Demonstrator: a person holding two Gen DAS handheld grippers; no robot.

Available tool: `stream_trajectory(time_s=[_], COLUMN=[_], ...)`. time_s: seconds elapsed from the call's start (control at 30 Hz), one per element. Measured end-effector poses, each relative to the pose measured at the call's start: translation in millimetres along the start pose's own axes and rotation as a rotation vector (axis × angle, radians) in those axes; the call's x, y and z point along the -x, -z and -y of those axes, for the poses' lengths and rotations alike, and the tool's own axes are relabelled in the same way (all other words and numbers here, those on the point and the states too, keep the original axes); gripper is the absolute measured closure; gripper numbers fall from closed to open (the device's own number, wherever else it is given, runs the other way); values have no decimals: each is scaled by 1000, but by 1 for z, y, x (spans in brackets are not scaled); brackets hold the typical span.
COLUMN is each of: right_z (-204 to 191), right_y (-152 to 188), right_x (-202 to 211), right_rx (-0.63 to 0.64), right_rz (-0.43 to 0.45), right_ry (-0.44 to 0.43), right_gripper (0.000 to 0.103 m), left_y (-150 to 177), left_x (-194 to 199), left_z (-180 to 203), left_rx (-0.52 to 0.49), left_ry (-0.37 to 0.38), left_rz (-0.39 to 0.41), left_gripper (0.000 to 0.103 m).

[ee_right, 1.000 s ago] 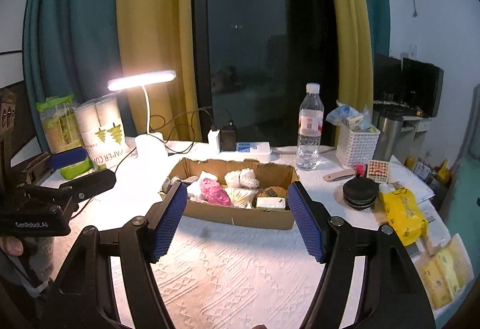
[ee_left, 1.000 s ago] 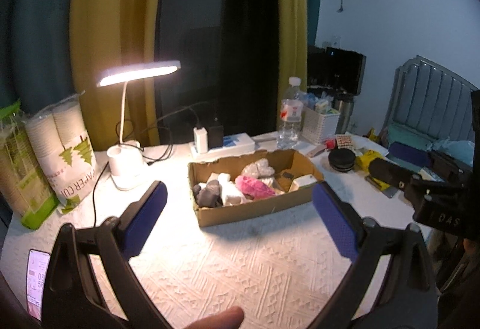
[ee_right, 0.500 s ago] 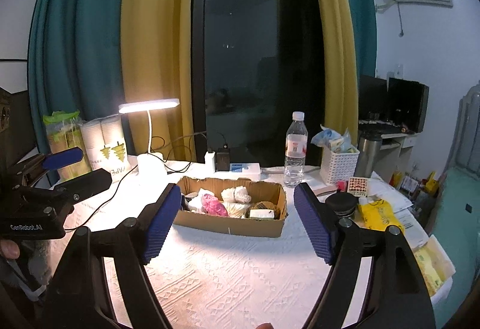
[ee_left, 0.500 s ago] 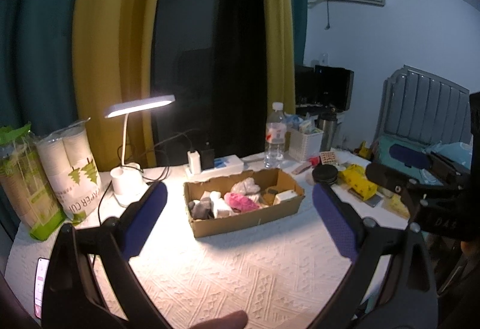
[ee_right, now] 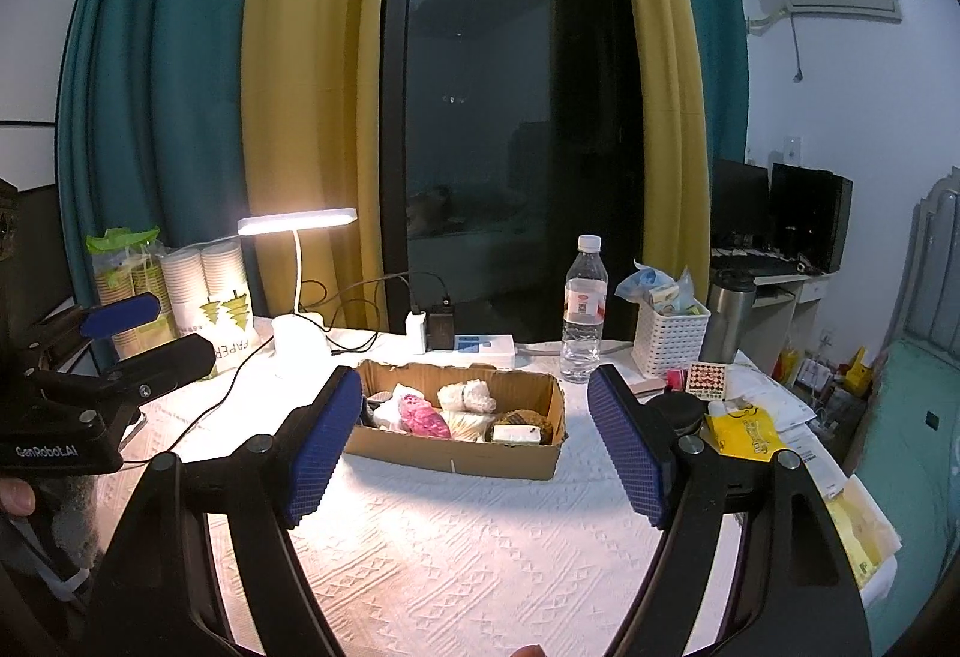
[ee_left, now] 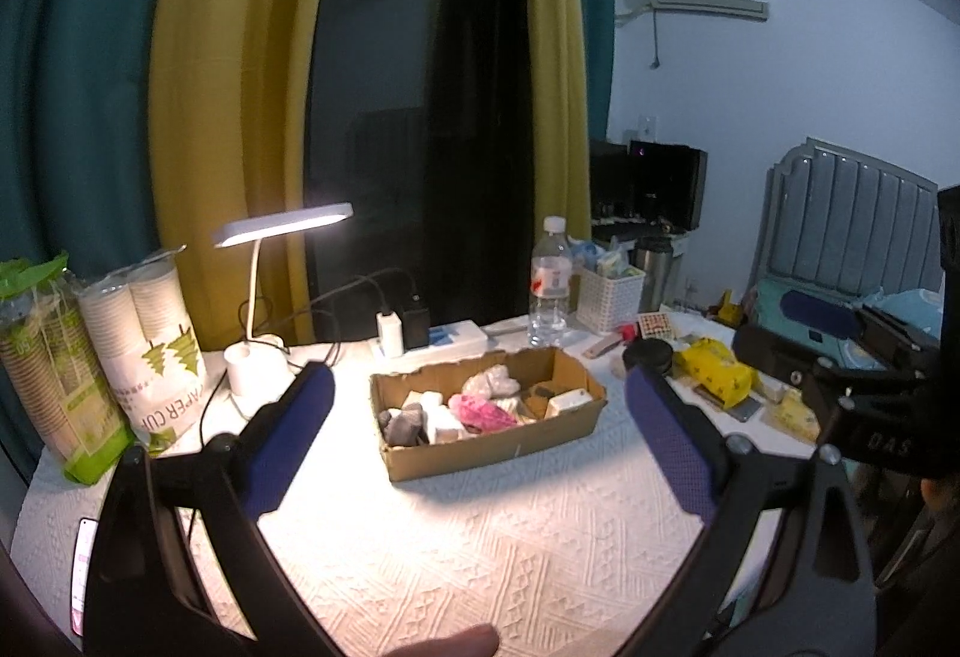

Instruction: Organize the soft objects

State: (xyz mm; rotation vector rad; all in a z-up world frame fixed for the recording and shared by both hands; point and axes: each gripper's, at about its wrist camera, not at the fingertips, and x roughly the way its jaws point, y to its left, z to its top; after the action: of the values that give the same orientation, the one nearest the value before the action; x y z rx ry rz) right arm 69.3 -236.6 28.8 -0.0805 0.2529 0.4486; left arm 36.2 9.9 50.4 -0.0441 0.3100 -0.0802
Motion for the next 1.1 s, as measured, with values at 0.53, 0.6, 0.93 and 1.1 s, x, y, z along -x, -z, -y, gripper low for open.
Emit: stream_trajectory(time_s=[0.53, 0.6, 0.93, 1.1], right_z=[-1, -1, -1, -1], right_y=[0, 0, 1, 3], right_x=[-1, -1, -2, -2], right_rx=[1, 2, 1, 1], right_rz=[-1, -2, -4, -6], right_ry=[1, 1, 1, 1], right_gripper=[23, 22, 23, 22], left_y=[1, 1, 1, 1], left_x=[0, 0, 2, 2], left_z=[-3, -3, -2, -2], left_rx=[10, 9, 20, 21], left_ry=[4, 4, 13, 12], left_rz=[-1, -1, 4, 3], left_gripper=[4, 4, 4, 4])
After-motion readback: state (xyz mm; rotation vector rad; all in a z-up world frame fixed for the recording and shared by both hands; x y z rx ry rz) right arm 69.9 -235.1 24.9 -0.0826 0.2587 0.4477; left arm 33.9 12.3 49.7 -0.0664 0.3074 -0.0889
